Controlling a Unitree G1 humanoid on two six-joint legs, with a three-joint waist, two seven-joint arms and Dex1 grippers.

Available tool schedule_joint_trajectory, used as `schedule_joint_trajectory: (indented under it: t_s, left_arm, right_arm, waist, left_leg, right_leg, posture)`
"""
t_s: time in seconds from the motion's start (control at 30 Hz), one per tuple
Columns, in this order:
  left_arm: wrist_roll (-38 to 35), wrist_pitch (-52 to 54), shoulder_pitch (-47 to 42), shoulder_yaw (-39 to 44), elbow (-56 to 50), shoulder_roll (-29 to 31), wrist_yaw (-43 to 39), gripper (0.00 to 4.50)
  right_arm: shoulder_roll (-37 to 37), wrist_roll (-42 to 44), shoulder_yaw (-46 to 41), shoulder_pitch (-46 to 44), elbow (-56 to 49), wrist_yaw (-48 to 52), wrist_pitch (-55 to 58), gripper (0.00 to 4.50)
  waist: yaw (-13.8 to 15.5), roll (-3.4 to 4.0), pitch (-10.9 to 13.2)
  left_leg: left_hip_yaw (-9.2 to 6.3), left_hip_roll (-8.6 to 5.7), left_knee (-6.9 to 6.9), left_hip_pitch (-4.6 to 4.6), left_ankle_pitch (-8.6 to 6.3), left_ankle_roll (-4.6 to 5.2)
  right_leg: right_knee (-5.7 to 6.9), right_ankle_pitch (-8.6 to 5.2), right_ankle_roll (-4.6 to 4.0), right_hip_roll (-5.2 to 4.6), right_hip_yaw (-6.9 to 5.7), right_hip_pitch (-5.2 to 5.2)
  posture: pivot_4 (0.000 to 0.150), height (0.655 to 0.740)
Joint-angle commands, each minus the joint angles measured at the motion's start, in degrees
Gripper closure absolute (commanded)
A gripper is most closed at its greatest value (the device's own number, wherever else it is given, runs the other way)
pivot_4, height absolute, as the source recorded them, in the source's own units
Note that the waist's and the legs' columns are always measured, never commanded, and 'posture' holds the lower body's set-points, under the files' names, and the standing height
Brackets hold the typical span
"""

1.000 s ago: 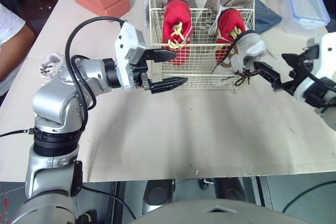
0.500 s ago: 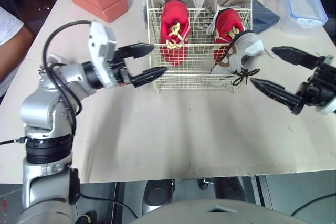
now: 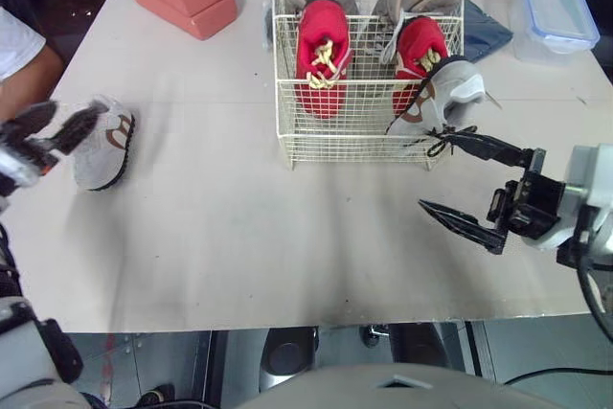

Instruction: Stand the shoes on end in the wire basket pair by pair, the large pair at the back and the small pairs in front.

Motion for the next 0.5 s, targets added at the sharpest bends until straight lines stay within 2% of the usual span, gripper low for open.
schedule_joint_trajectory:
  t_s: [0.03, 0.23, 0.37, 0.5]
  left_arm:
    - [1.61, -2.17, -5.56, 0.27, 10.28, 4.33, -0.26, 0.0]
    - [9.52, 0.11, -16.54, -8.34, 22.69, 7.6, -1.75, 0.0]
    - [15.11, 3.2, -22.64, -13.48, 28.82, 5.37, 3.76, 0.0]
    - [18.79, 3.53, -24.97, -16.16, 31.42, 3.28, 7.43, 0.0]
  right_arm:
    - [0.72, -1.46, 0.97, -0.57, -0.38, 0.42, -2.09, 0.1]
    - [1.06, -2.95, 2.74, -2.09, 0.43, 0.67, -2.48, 0.1]
    - [1.75, -4.76, 4.45, -2.99, 1.5, 0.81, -3.56, 0.1]
    - [2.52, -5.79, 5.13, -3.11, 1.81, 0.43, -4.32, 0.1]
  waist:
    - [0.22, -0.08, -0.05]
    - [0.2, -0.38, -0.13]
    - [-0.42, -0.41, -0.12]
    - [-0.25, -0.42, -0.13]
  left_leg:
    - [-0.03, 0.0, 0.0, -0.02, -0.01, 0.01]
    - [-0.05, -0.05, 0.03, -0.05, -0.01, 0.02]
    - [0.05, -0.03, 0.03, -0.02, -0.01, 0.02]
    - [0.14, -0.04, 0.05, -0.02, 0.0, 0.0]
  right_leg:
    - [-0.01, 0.0, 0.0, -0.02, -0.04, 0.0]
    - [0.03, 0.0, 0.0, -0.04, -0.11, 0.01]
    - [0.06, 0.0, -0.01, -0.01, -0.02, -0.01]
    - [0.1, 0.01, -0.01, 0.05, -0.01, -0.03]
  posture:
    - [0.15, 0.686]
    - [0.15, 0.686]
    - [0.15, 0.686]
    - [0.15, 0.686]
